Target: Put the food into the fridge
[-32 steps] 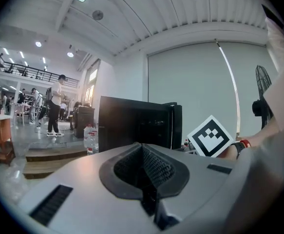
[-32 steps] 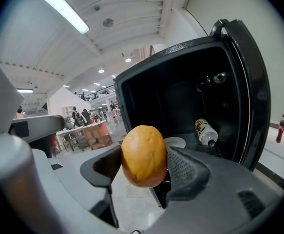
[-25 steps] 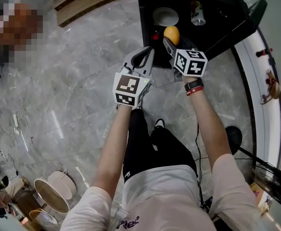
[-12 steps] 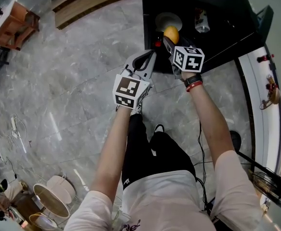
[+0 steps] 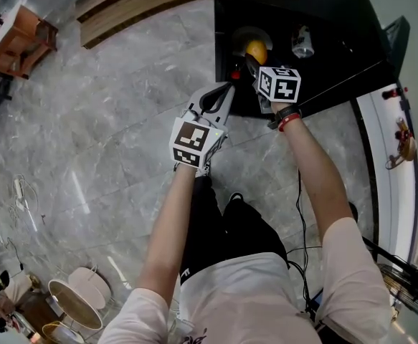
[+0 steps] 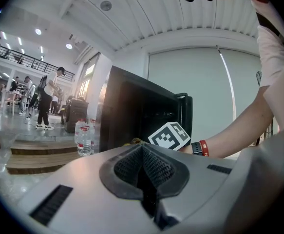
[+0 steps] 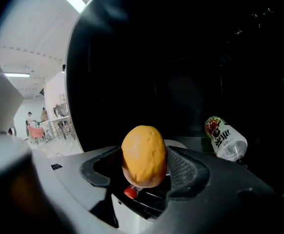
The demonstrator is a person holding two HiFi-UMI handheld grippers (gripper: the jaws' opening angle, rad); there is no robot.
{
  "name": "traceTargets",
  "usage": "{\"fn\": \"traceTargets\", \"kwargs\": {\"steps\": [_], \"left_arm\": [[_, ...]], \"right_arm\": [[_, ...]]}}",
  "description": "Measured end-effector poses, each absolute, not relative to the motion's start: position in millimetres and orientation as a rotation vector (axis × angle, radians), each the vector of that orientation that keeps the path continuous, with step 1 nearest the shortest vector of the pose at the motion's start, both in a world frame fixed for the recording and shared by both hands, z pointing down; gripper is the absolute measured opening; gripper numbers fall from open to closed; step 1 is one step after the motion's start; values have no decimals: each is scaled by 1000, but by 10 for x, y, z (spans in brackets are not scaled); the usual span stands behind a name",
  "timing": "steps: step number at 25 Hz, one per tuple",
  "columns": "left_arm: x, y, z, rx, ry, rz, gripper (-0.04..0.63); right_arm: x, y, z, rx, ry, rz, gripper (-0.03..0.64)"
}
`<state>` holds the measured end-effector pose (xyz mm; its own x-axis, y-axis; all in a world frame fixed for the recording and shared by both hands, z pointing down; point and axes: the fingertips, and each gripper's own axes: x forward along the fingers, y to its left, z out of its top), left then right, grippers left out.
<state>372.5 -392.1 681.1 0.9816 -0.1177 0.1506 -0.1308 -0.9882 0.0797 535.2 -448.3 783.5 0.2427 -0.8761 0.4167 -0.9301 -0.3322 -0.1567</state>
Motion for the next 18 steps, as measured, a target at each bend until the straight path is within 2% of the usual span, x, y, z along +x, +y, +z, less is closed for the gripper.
{"fn": "traceTargets", "kwargs": {"steps": [18], "left_arm": [[3979,-4112,7001,3052,-139,221,18]], "right_arm": [[5872,-5008,8293,2314,-1688,658,307]]}}
